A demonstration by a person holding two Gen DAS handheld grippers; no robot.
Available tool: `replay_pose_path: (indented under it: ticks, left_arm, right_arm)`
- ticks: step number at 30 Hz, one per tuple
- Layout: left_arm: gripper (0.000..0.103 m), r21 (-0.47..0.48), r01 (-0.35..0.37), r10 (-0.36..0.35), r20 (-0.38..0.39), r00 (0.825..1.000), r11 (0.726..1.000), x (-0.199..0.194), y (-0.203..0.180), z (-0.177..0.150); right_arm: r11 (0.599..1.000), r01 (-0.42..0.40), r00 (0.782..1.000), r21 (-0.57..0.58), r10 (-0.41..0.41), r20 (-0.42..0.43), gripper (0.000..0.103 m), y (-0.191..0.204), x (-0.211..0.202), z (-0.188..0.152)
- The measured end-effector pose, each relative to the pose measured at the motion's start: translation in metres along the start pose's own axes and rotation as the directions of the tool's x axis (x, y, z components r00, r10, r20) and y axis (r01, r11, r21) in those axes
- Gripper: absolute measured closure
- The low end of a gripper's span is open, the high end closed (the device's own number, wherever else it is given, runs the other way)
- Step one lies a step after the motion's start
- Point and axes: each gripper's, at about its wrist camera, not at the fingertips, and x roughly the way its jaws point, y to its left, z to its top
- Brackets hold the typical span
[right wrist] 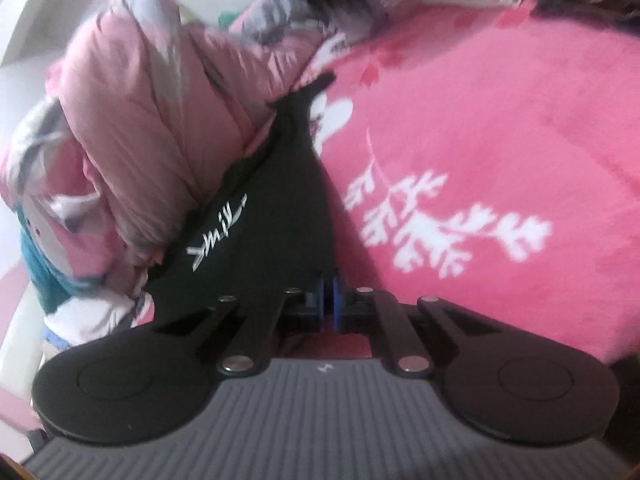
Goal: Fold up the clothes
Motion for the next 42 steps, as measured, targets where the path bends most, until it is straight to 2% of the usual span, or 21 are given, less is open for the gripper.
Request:
replay_pose_path:
  ticks: [4, 10, 13, 15, 18, 22, 24, 27, 29, 31, 33, 35, 36, 38, 40, 42]
  left_arm:
    - [0.098, 0.002, -0.001, 0.001, -0.026, 1.0, 1.0, 0.005, -0.001, -0.001]
    - [0.099, 0.069, -0.012, 0.014, -0.031, 0.999, 0.998, -0.006, -0.013, -0.005]
    - [0.099, 0.058, -0.025, 0.028, -0.049, 0.998, 0.998, 0.001, -0.009, -0.008]
    - [0.099, 0.052, -0.02, 0.022, -0.04, 0.999, 0.998, -0.003, -0.008, -0.007]
    - [0.099, 0.083, -0.026, 0.026, -0.006, 1.0, 0.996, -0.018, -0.012, -0.004]
    - [0.099, 0.096, -0.033, 0.033, 0.004, 0.999, 0.995, -0.03, -0.011, -0.002]
    - [0.099, 0.11, -0.032, 0.032, -0.001, 0.999, 0.993, -0.033, -0.01, -0.004]
    - [0.099, 0.12, -0.044, 0.051, -0.048, 0.998, 0.992, -0.022, -0.004, -0.011]
    - [0.098, 0.132, -0.059, 0.069, -0.073, 0.995, 0.989, -0.01, 0.0, -0.017]
    - [0.096, 0.136, -0.048, 0.056, -0.058, 0.997, 0.99, -0.01, 0.001, -0.018]
    - [0.088, 0.148, -0.039, 0.045, -0.04, 0.998, 0.988, -0.015, 0.003, -0.02]
    - [0.086, 0.165, -0.042, 0.046, -0.022, 0.999, 0.985, -0.021, 0.004, -0.02]
    - [0.078, 0.173, -0.052, 0.054, -0.008, 0.998, 0.984, -0.025, 0.005, -0.021]
    - [0.075, 0.198, -0.096, 0.089, 0.041, 0.995, 0.975, -0.037, 0.003, -0.021]
    - [0.075, 0.234, -0.131, 0.112, 0.093, 0.989, 0.963, -0.048, 0.0, -0.018]
    - [0.074, 0.271, -0.14, 0.108, 0.13, 0.986, 0.952, -0.053, -0.007, -0.013]
  right_arm:
    - [0.998, 0.033, 0.999, 0.054, -0.033, -0.014, 0.101, -0.015, -0.006, -0.002]
    - [0.996, 0.033, 0.999, 0.083, -0.033, -0.005, 0.101, -0.019, -0.022, -0.006]
    - [0.992, 0.073, 0.997, 0.106, -0.069, -0.043, 0.101, -0.03, -0.015, -0.013]
    - [0.989, 0.068, 0.997, 0.132, -0.063, -0.045, 0.101, -0.033, -0.017, -0.015]
    - [0.992, 0.039, 0.999, 0.118, -0.039, -0.003, 0.101, -0.023, -0.034, -0.015]
    - [0.993, 0.009, 1.0, 0.121, -0.011, 0.013, 0.101, -0.014, -0.047, -0.014]
    - [0.995, 0.016, 1.0, 0.103, -0.018, 0.012, 0.101, -0.01, -0.051, -0.015]
    - [0.993, 0.081, 0.997, 0.081, -0.079, -0.022, 0.101, -0.017, -0.046, -0.02]
    - [0.988, 0.148, 0.988, 0.045, -0.146, -0.045, 0.101, -0.022, -0.036, -0.025]
    - [0.984, 0.179, 0.983, -0.009, -0.179, -0.046, 0.099, -0.019, -0.031, -0.03]
    - [0.965, 0.244, 0.969, -0.1, -0.246, -0.012, 0.098, -0.009, -0.034, -0.031]
    - [0.938, 0.305, 0.952, -0.165, -0.303, 0.034, 0.097, -0.001, -0.043, -0.031]
    - [0.923, 0.335, 0.942, -0.19, -0.329, 0.06, 0.096, 0.002, -0.05, -0.03]
    - [0.895, 0.379, 0.925, -0.234, -0.363, 0.11, 0.095, 0.008, -0.063, -0.028]
    - [0.902, 0.327, 0.944, -0.282, -0.3, 0.136, 0.095, 0.023, -0.07, -0.028]
    - [0.902, 0.231, 0.972, -0.364, -0.199, 0.124, 0.095, 0.046, -0.064, -0.031]
